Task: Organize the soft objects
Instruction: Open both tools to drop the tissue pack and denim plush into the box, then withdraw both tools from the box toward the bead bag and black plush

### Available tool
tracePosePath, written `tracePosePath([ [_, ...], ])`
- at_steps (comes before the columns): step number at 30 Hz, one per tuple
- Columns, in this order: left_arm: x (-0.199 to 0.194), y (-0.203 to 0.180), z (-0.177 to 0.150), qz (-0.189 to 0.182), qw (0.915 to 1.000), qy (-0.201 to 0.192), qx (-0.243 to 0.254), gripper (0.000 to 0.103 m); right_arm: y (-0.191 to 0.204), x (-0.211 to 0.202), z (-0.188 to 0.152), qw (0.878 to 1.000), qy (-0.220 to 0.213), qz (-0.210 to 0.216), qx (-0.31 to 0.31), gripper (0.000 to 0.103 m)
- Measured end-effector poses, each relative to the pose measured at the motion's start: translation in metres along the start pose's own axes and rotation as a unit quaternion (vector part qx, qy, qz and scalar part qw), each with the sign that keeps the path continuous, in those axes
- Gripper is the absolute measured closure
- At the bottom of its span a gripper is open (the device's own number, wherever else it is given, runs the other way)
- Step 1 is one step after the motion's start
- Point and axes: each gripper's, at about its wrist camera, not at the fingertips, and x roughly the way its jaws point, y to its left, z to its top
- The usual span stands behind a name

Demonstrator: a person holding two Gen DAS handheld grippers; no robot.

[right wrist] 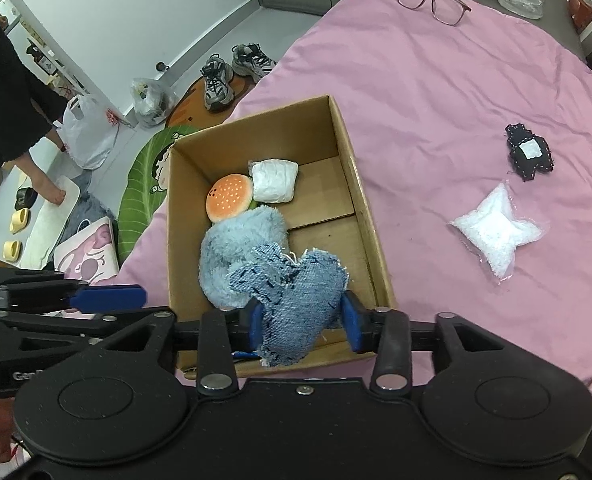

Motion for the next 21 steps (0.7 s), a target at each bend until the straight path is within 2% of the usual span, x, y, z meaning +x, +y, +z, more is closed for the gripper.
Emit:
tracePosePath([
  [1, -0.001, 0.001, 0.0, 0.002, 1.0, 0.001, -0.002, 0.07, 0.0, 0.0, 0.0, 1.0, 0.0, -0.002, -0.002, 0.046],
  [5, -0.006, 0.006, 0.0, 0.011, 0.9997, 0.002, -0.02, 0.068, -0.002, -0.003, -0.002, 1.0, -0.005, -0.005, -0.001, 0.044],
  [6, -0.007, 0.005, 0.0, 0.012, 0.9997, 0.003, -0.021, 0.065, -0.003, -0.005, -0.002, 1.0, -0.005, -0.003, -0.001, 0.043],
  [8, -0.011, 0.004, 0.0, 0.016, 0.9996, 0.003, -0.021, 0.052, -0.004, -0.01, -0.002, 1.0, -0.009, -0.006, -0.005, 0.039],
  [10, -0.014, 0.0, -0.001, 0.025, 0.9995, 0.0, -0.022, 0.046, -0.006, -0.017, -0.003, 1.0, -0.016, -0.008, -0.006, 0.036],
  [14, -0.019, -0.007, -0.001, 0.03, 0.9992, -0.005, -0.025, 0.041, -0.013, -0.029, -0.005, 1.0, -0.022, -0.005, -0.003, 0.034],
  [16, -0.02, -0.01, -0.001, 0.041, 0.9988, -0.006, -0.027, 0.034, -0.017, -0.035, -0.007, 1.0, -0.027, -0.006, -0.002, 0.026],
  [21, -0.023, -0.017, 0.001, 0.05, 0.9979, -0.01, -0.041, 0.024, -0.031, -0.049, -0.011, 0.999, -0.033, -0.006, 0.003, 0.026],
])
